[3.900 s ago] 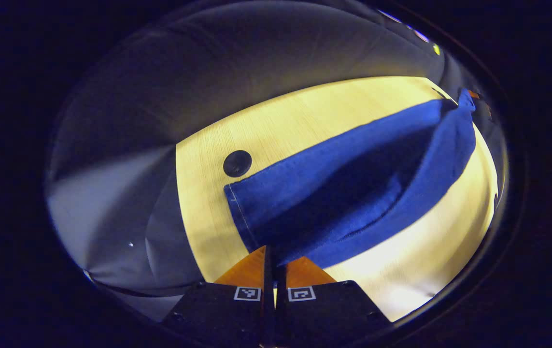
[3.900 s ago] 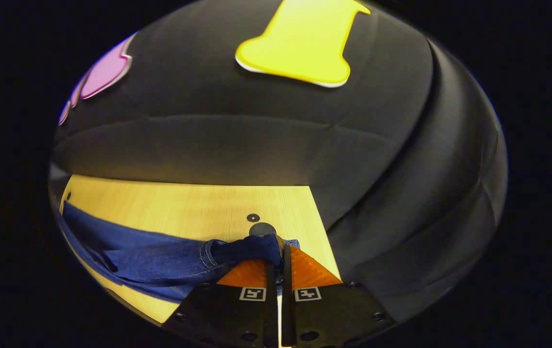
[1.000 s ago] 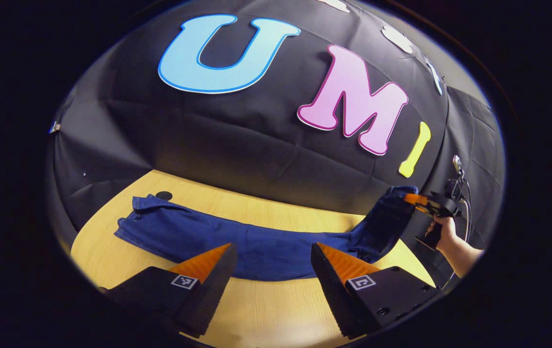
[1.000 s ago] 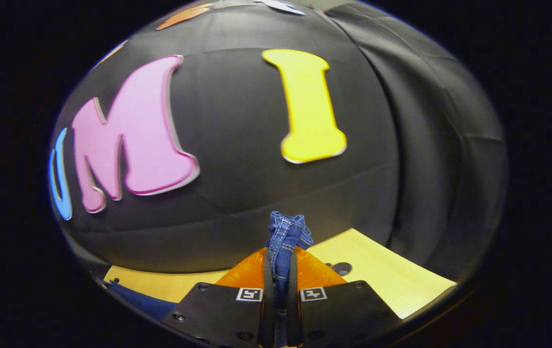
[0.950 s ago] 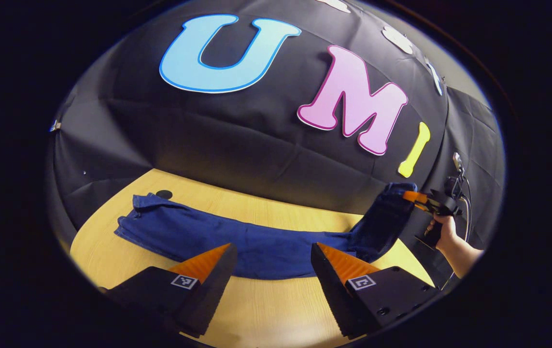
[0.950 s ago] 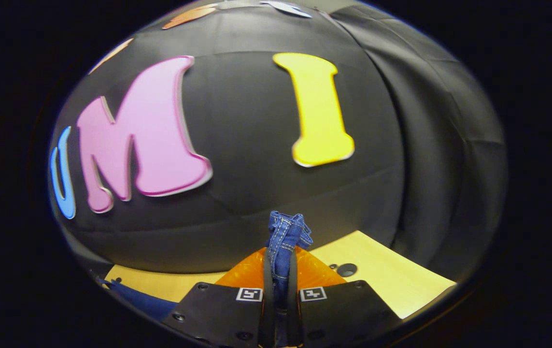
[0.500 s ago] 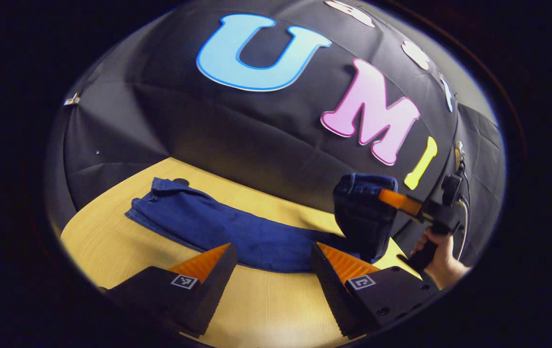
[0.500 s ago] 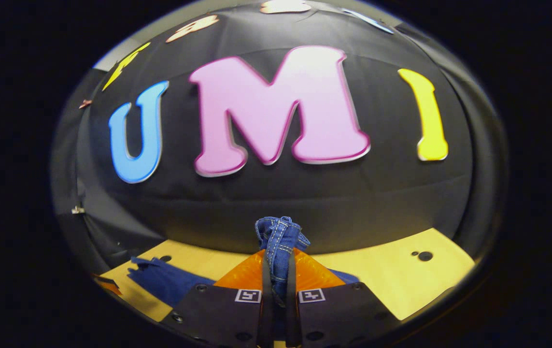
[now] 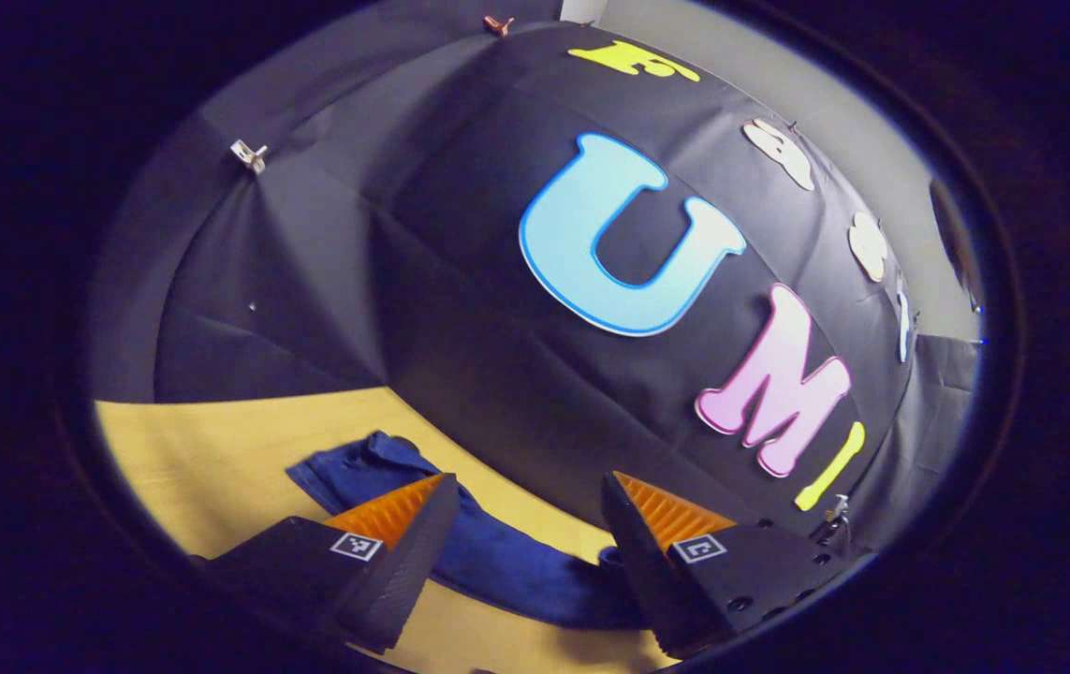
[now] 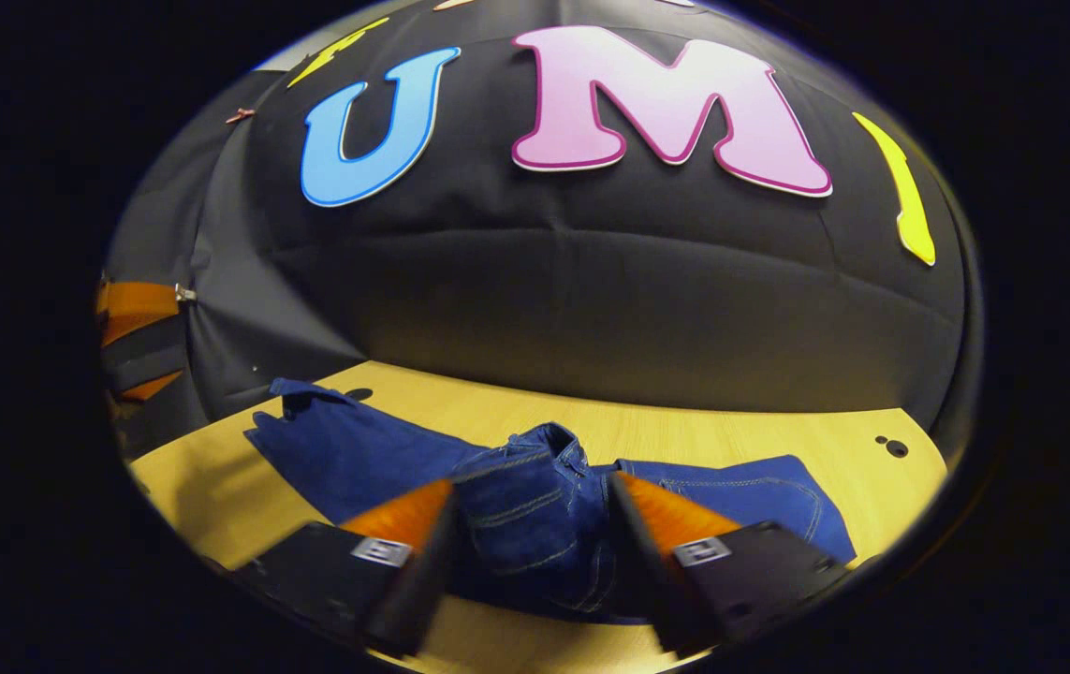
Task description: Grasp the waist and the cuffs of the jeans and fold them to make the two legs overlap; first hold the waist and fold one-third of the jeans toward the cuffs, then hold the cuffs and fold the remaining one-third in the same direction to finish folding.
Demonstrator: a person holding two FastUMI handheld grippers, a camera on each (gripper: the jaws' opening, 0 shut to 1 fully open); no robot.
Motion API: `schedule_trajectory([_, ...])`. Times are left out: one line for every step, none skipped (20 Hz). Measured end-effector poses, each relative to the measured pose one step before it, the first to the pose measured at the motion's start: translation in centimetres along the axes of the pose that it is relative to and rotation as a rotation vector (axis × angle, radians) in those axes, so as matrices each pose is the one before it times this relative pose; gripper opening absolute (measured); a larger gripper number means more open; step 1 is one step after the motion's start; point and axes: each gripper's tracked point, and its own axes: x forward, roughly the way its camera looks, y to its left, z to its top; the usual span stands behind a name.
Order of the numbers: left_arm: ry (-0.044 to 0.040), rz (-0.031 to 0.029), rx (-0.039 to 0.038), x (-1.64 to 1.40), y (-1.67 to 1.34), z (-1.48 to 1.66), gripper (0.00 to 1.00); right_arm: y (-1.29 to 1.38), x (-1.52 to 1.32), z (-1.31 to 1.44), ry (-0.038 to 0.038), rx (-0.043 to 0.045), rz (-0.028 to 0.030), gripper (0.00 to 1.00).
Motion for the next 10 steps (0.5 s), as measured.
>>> schedule_trajectory([-0.00530,0.00737,0.01570,0.528,1.109,0.492,0.96,0.167,-0.187,-0.683,0.02428,-0.00324,0.00372,0.99])
schedule_trajectory([-0.00519,0.02217,0.02048,0.653,0.872,0.477,0.96,0.434,-0.537,-0.623,0.01874,-0.01030,0.00869,0.97])
schedule_trajectory([-0.00628,0.01478,0.01308,0.671,1.186,0.305,0.96,0.590,-0.664,-0.077,0.00440,-0.01250,0.00575,0.98])
schedule_trajectory([-0.00376,-0.00093,0.01491,0.805,0.528,0.228,0.96,0.070,-0.511,0.200,-0.01324,-0.01683,0.00171,0.98])
schedule_trajectory([0.00207,0.00737,0.03019,0.673,0.845,0.208,0.96,0.115,-0.552,0.188,-0.01426,-0.01941,0.00097,0.98])
schedule_trajectory([0.00848,0.02796,0.06041,0.722,1.726,-0.192,0.96,0.063,-0.430,0.268,-0.01196,-0.01600,0.00393,0.98])
schedule_trajectory([0.02204,0.05282,0.06320,0.919,2.132,-0.061,0.96,0.219,-0.450,0.121,-0.00387,-0.01282,0.00567,0.98])
schedule_trajectory([0.04781,0.02593,0.04457,0.807,1.411,-0.733,0.96,0.148,-0.361,0.206,-0.00449,-0.01113,0.00940,0.98])
schedule_trajectory([0.07703,0.02821,0.03928,0.967,1.415,-1.648,0.96,0.114,-0.381,0.274,-0.00599,-0.01175,0.00718,0.98])
schedule_trajectory([0.07795,0.03039,0.03229,1.070,1.005,-1.699,0.96,0.015,-0.321,0.172,-0.00655,-0.00670,0.00728,0.97])
